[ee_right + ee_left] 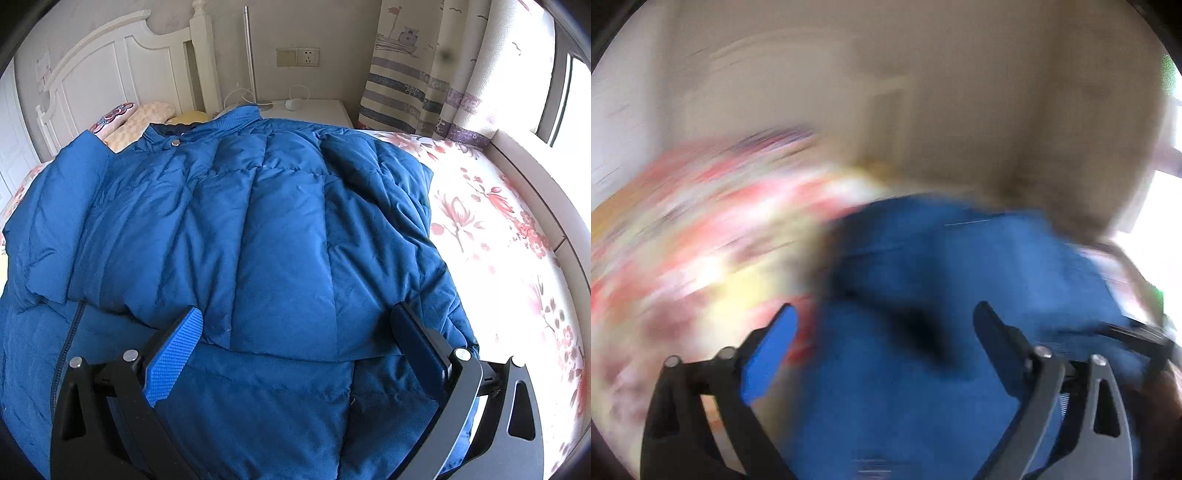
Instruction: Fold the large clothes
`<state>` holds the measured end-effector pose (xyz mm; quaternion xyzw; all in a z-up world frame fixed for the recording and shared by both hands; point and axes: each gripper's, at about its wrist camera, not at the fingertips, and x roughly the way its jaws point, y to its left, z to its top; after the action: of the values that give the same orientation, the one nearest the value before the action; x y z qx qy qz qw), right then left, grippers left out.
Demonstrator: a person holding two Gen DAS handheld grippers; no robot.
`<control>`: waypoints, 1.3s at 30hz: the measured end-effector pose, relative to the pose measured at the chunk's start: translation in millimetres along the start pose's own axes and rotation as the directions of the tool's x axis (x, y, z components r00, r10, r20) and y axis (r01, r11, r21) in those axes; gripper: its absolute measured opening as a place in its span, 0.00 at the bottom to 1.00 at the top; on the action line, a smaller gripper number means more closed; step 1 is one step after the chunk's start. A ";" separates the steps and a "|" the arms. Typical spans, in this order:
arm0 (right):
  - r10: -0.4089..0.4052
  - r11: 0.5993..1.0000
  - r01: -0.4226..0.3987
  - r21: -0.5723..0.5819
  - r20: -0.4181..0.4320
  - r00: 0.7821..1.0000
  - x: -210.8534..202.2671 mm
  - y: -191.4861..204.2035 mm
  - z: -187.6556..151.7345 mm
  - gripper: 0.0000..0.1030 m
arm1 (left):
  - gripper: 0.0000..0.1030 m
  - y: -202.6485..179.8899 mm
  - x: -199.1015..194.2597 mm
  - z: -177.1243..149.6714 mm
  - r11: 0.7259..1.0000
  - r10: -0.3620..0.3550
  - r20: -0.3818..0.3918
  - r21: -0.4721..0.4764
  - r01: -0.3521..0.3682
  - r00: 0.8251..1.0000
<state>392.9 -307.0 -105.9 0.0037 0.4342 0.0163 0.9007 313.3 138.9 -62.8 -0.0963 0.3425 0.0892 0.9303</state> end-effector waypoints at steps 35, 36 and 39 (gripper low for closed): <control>0.160 0.682 0.073 -0.728 0.246 0.956 -32.5 274.9 -28.4 0.29 | 0.98 12.3 59.1 -28.0 0.999 0.035 -0.199 0.022 -0.031 0.979; 0.177 0.712 0.054 -0.700 0.253 0.951 -40.1 268.5 -27.7 0.26 | 0.98 12.2 59.1 -27.9 0.999 0.035 -0.199 0.022 -0.031 0.979; 0.316 0.878 -0.181 -0.442 0.253 0.914 -70.3 205.9 3.9 0.23 | 0.98 13.0 58.6 -27.9 0.999 0.032 -0.198 0.020 -0.028 0.980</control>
<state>346.8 -103.5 -44.2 -0.1260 0.2659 0.2233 0.9293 337.0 150.6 -123.5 -0.0914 0.4355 0.0903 0.8910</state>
